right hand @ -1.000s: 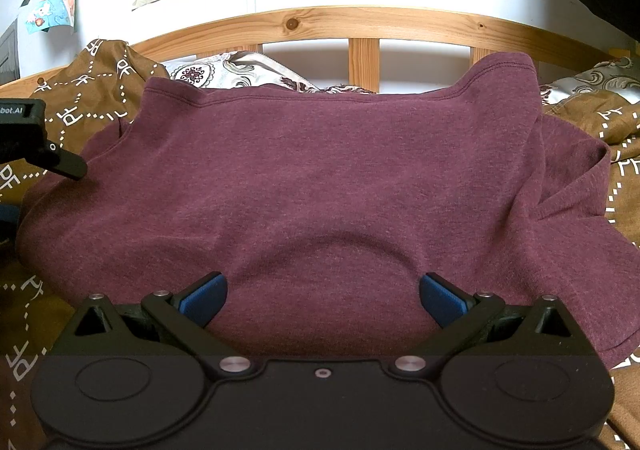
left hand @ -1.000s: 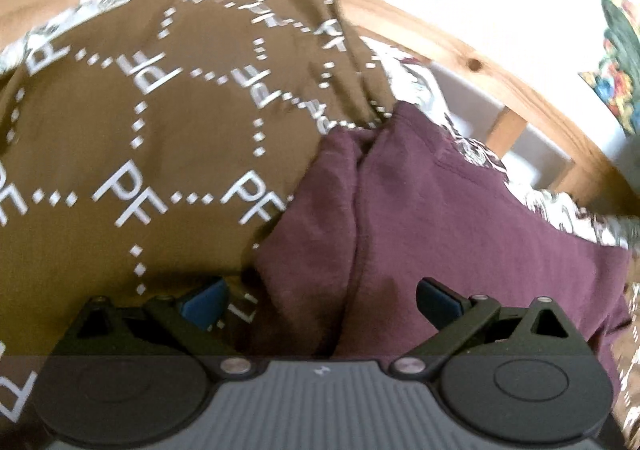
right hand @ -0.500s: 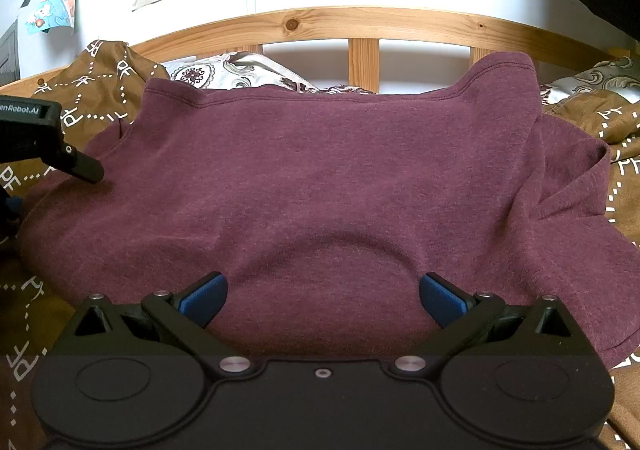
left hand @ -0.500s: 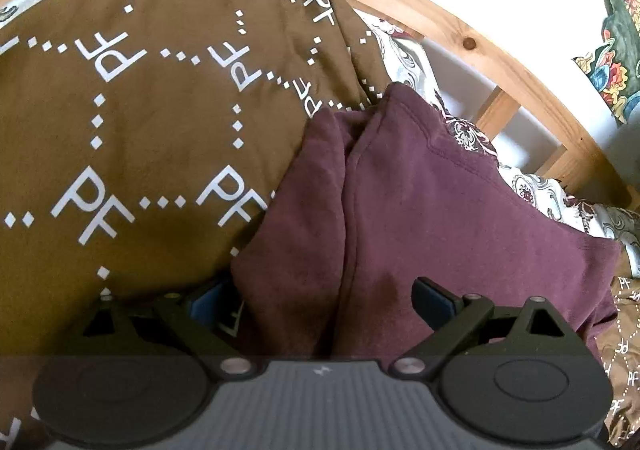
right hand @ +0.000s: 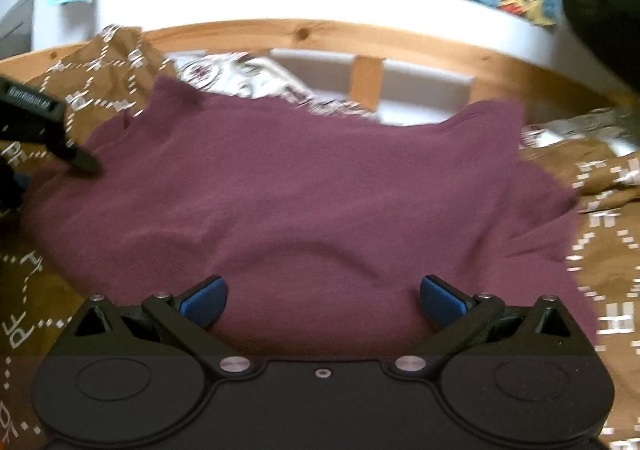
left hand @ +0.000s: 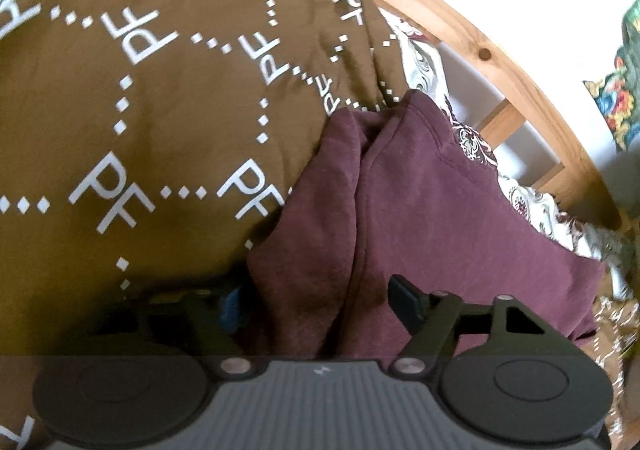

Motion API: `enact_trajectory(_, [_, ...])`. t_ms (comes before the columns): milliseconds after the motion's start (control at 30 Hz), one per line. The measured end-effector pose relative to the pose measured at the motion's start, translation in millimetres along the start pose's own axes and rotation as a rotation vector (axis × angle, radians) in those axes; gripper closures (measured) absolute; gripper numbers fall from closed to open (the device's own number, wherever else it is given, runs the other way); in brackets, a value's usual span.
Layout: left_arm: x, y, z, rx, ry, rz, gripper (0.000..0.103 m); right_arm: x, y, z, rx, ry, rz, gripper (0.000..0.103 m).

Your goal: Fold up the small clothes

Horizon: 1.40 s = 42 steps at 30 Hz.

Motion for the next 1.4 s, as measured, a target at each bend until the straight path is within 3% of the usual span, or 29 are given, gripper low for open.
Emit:
enact_trajectory(267, [-2,5,1,-0.055,0.004,-0.016,0.064,34,4,-38,0.004,0.098,0.149,0.000])
enact_trajectory(400, [5,8,-4,-0.016,-0.004,0.037,0.082,43,10,-63,0.018,0.116,0.134,0.000])
enact_trajectory(467, [11,11,-12,0.031,-0.007,0.081,0.086,46,11,-73,0.034,0.122,0.126,0.000])
enact_trajectory(700, [57,7,-44,0.128,-0.060,0.198,0.089,63,11,-89,0.072,0.086,0.111,0.000])
enact_trajectory(867, [126,8,-81,0.225,0.009,0.316,0.089,83,11,-96,0.097,0.084,0.119,0.000])
enact_trajectory(1033, [214,40,-98,0.291,0.075,0.517,0.089,109,18,-111,0.117,0.119,0.168,0.000])
enact_trajectory(1167, [259,74,-89,0.277,0.107,0.604,0.089,129,32,-126,0.105,0.172,0.171,0.000])
enact_trajectory(1400, [288,120,-52,0.176,0.153,0.618,0.089,160,66,-146,0.052,0.255,0.205,0.000])
Point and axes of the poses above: each gripper's, at about its wrist camera, not at the fingertips, and z roughly the way its jaws point, x to its right, y to its underside, the point moved 9 cm from there along z, roughly the way its jaws point, and after that the axes turned 11 degrees about -y, right-handed, at the moved point
